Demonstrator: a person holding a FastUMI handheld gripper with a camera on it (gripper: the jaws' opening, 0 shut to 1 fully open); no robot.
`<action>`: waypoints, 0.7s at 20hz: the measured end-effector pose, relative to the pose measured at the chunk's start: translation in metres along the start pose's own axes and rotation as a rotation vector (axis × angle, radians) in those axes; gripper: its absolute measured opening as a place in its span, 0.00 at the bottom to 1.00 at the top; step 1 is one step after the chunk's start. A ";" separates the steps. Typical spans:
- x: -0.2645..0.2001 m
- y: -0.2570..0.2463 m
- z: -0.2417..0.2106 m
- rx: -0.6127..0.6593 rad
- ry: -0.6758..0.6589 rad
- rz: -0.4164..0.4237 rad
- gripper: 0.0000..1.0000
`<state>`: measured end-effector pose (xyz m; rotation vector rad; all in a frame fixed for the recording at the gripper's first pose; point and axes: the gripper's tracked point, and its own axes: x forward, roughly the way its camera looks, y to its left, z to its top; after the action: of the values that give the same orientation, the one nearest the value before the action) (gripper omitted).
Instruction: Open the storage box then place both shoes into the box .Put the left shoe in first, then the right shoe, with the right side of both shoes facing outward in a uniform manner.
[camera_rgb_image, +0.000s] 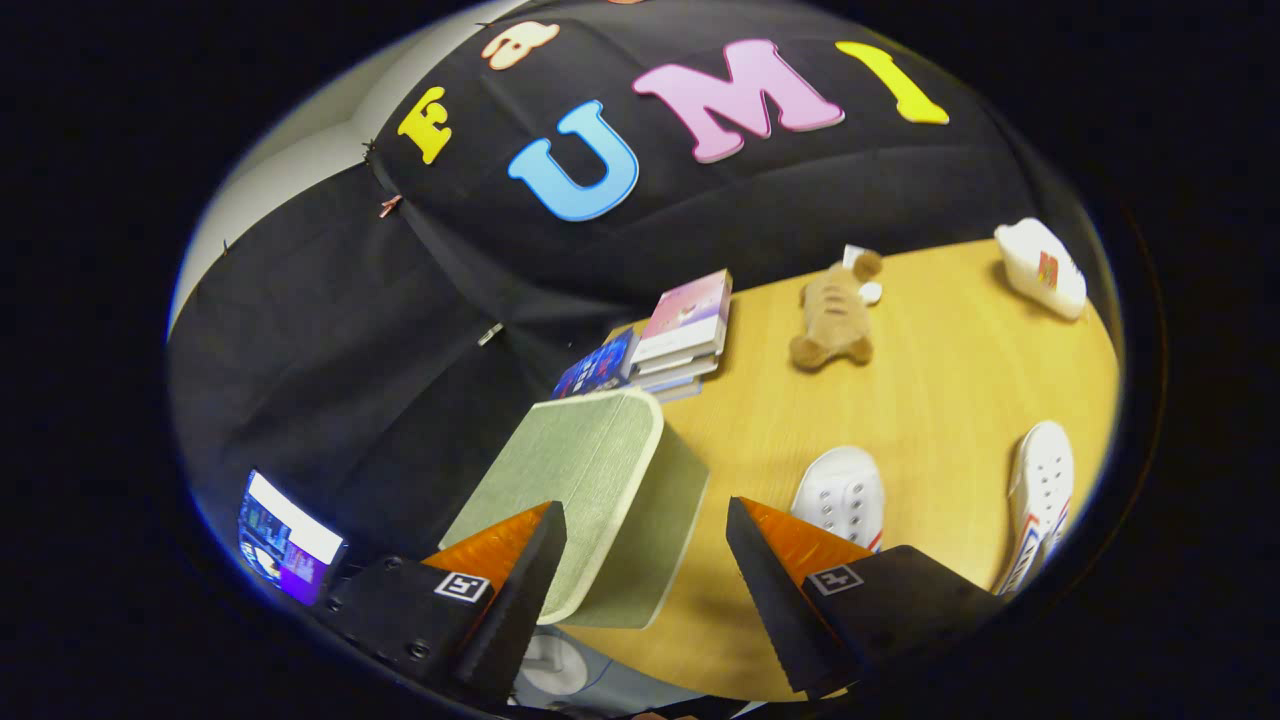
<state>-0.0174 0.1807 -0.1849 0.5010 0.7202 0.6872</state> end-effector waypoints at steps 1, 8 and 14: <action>0.004 0.004 -0.010 0.014 0.038 0.038 0.99; 0.028 0.040 -0.059 0.146 0.242 0.286 0.98; 0.044 0.055 -0.078 0.295 0.340 0.391 0.96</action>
<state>-0.0724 0.2632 -0.2201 0.8193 1.0661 1.0541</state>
